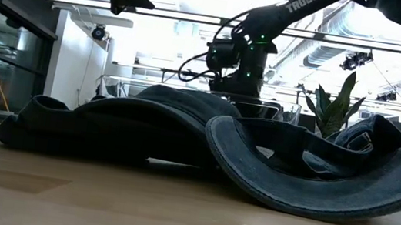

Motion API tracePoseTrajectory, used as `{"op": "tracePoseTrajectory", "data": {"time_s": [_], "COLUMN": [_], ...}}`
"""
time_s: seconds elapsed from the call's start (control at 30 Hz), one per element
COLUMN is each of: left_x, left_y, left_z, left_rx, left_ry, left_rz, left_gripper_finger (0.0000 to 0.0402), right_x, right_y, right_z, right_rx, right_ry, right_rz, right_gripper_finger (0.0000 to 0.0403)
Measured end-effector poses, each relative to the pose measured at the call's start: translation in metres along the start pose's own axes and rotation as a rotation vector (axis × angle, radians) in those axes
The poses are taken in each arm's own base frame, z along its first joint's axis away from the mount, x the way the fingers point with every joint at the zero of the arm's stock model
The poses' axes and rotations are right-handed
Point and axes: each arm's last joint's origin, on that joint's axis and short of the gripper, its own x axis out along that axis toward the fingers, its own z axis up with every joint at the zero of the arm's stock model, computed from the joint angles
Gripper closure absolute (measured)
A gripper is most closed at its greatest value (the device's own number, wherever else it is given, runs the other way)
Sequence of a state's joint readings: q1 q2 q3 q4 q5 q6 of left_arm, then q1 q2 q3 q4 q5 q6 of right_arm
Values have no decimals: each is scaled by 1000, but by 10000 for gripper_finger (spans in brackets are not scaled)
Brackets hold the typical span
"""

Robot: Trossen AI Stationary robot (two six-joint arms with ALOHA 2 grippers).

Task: Pick & Place hat
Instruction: Put the gray cap into the right transparent bin

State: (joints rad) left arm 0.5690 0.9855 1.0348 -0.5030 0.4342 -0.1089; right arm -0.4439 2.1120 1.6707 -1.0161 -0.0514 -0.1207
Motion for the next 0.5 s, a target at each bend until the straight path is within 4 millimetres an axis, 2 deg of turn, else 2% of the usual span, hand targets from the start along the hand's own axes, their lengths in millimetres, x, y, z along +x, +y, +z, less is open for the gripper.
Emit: {"op": "tracePoseTrajectory", "data": {"time_s": [0.23, 0.33, 0.5], "left_x": [0, 0, 0], "left_y": [0, 0, 0], "left_z": [0, 0, 0], "left_rx": [0, -1, -1], "left_ry": [1, 1, 1], "left_rz": [1, 1, 1], "left_gripper_finger": [202, 202, 202], "right_x": [-2, -3, -3], "right_y": [0, 0, 0], "right_z": [-2, -3, -5], "right_rx": [8, 21, 36], "right_ry": [26, 32, 54], "right_rz": [-15, -15, -12], "right_gripper_finger": [386, 354, 279]}}
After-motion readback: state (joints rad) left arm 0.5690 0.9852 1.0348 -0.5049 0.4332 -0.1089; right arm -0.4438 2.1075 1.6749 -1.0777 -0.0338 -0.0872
